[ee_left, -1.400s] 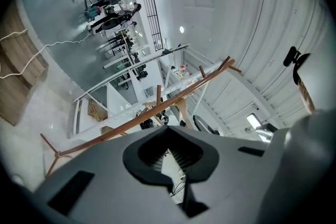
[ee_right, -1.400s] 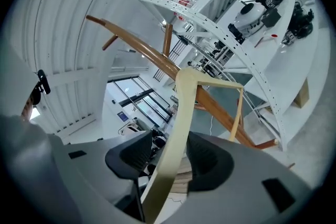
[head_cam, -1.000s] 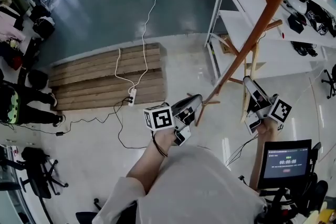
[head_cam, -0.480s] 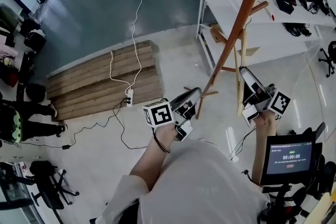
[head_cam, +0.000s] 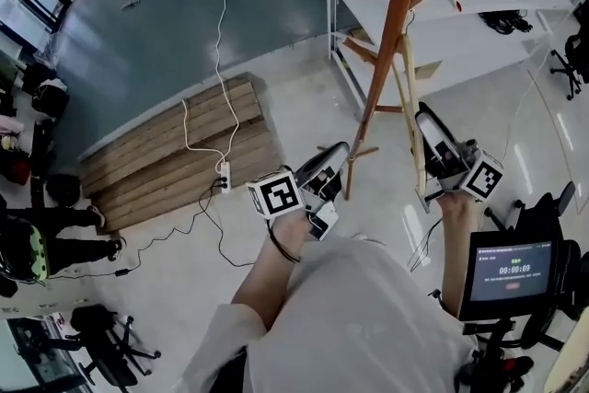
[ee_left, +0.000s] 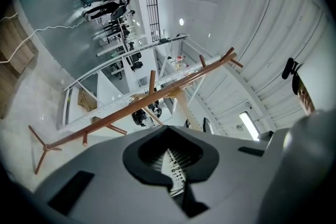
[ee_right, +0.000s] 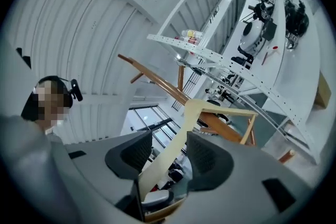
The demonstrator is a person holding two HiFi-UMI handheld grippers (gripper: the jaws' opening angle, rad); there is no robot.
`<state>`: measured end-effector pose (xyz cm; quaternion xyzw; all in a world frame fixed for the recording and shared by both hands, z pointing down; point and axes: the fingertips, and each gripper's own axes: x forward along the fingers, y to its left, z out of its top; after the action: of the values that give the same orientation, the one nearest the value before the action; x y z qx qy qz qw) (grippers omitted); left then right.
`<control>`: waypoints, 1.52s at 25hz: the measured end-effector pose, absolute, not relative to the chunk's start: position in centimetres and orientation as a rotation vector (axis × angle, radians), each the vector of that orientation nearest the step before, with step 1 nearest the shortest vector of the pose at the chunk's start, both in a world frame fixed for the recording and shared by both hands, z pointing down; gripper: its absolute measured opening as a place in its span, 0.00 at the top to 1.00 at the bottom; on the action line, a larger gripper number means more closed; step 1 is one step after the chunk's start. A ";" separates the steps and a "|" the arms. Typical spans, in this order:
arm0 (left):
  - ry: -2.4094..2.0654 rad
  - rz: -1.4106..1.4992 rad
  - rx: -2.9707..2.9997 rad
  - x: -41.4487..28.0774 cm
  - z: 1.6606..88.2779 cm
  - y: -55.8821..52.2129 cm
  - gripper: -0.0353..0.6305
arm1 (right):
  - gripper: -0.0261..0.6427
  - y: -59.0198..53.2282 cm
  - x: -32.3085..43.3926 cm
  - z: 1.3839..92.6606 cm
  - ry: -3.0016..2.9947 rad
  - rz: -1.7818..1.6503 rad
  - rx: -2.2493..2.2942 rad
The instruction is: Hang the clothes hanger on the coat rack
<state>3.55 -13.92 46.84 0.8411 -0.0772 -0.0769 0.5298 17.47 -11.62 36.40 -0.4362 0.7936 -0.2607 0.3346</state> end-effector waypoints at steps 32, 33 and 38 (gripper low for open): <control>0.385 0.086 2.076 15.4 43.5 -3.7 0.94 | 0.68 3.6 23.0 41.1 1.584 -0.565 -1.484; 0.397 0.095 2.070 15.7 43.4 -3.3 0.94 | 0.68 4.1 23.1 41.1 1.567 -0.566 -1.498; 0.432 0.121 2.060 16.5 43.4 -2.1 0.94 | 0.68 5.2 23.3 40.8 1.547 -0.551 -1.522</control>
<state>16.50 -2.05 43.36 0.8495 0.1783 0.0497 0.4940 23.33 5.17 40.83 -0.6117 0.6218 -0.2214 0.4361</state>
